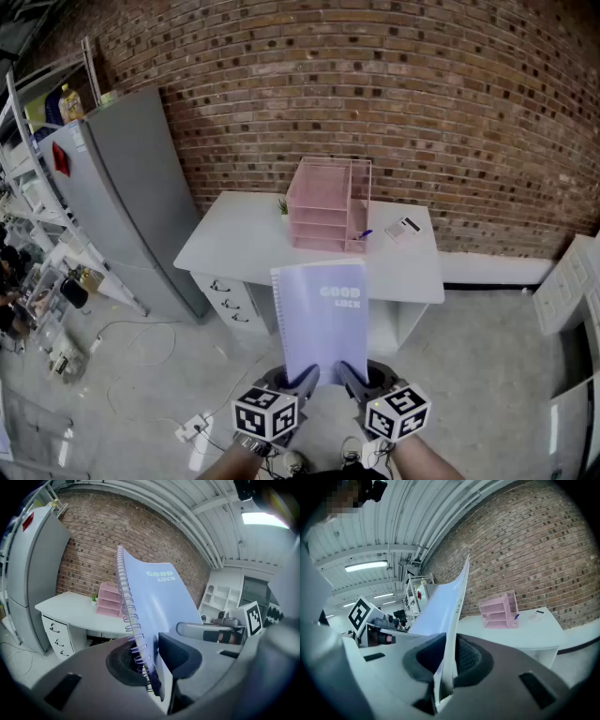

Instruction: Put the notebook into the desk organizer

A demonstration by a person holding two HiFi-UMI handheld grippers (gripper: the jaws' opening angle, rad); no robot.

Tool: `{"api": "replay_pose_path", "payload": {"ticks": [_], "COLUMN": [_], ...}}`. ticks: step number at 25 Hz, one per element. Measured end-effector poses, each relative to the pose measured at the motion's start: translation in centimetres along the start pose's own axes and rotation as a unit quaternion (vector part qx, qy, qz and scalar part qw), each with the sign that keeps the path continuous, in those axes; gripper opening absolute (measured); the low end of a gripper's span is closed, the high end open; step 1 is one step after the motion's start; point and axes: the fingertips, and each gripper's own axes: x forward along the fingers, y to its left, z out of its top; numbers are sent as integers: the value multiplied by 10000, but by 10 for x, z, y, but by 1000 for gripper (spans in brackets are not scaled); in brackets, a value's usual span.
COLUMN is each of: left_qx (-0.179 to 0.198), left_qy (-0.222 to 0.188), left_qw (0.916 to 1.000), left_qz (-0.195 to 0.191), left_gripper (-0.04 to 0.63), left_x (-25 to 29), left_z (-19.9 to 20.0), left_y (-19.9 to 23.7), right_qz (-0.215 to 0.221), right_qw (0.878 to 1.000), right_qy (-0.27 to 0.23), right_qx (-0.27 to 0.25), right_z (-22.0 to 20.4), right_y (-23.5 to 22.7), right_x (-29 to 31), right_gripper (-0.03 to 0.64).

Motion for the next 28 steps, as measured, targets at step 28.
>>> {"api": "replay_pose_path", "payload": {"ticks": [28], "left_qx": [-34], "left_qy": [87], "left_qw": [9999], "left_qz": [-114], "left_gripper": [78], "left_x": [-44], "left_z": [-12], "left_y": [70], "right_qz": [-138], "right_qw": [9996], "right_qy": [106], "right_qx": [238], "right_z": [-23], "right_y": [53], "right_x": [61], "right_gripper": [51]}}
